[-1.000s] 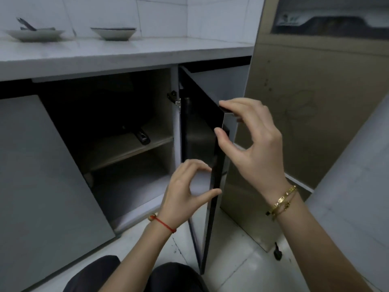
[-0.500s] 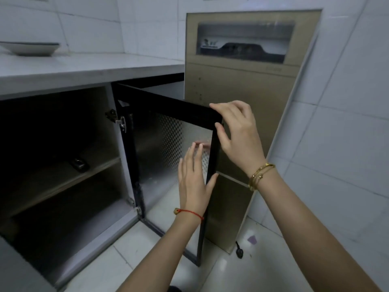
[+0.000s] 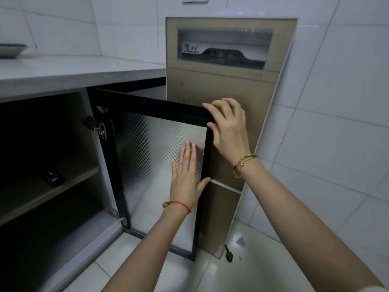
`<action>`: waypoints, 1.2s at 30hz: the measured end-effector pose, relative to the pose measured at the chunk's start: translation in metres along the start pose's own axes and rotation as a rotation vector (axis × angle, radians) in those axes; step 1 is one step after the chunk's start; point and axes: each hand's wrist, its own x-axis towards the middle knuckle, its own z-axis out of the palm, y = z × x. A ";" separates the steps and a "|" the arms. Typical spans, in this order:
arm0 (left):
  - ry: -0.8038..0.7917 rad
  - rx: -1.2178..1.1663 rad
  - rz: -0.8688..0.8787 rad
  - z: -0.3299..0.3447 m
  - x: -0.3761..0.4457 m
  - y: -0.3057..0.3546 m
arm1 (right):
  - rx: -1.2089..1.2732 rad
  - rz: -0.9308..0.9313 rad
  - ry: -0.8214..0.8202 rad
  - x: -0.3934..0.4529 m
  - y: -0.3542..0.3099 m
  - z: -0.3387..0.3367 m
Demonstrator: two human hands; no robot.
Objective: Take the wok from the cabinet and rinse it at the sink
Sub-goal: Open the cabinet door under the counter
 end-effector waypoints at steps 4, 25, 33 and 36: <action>-0.045 0.012 0.004 -0.001 0.002 -0.002 | 0.014 0.012 -0.005 0.001 -0.001 0.001; -0.127 0.049 -0.044 -0.080 -0.047 -0.025 | -0.035 -0.119 -0.026 -0.013 -0.045 -0.029; -0.005 -0.060 -0.254 -0.145 -0.071 -0.061 | 0.183 -0.250 -0.078 -0.011 -0.118 -0.019; 0.072 0.008 -0.357 -0.174 -0.092 -0.088 | 0.356 -0.308 -0.157 -0.013 -0.163 0.001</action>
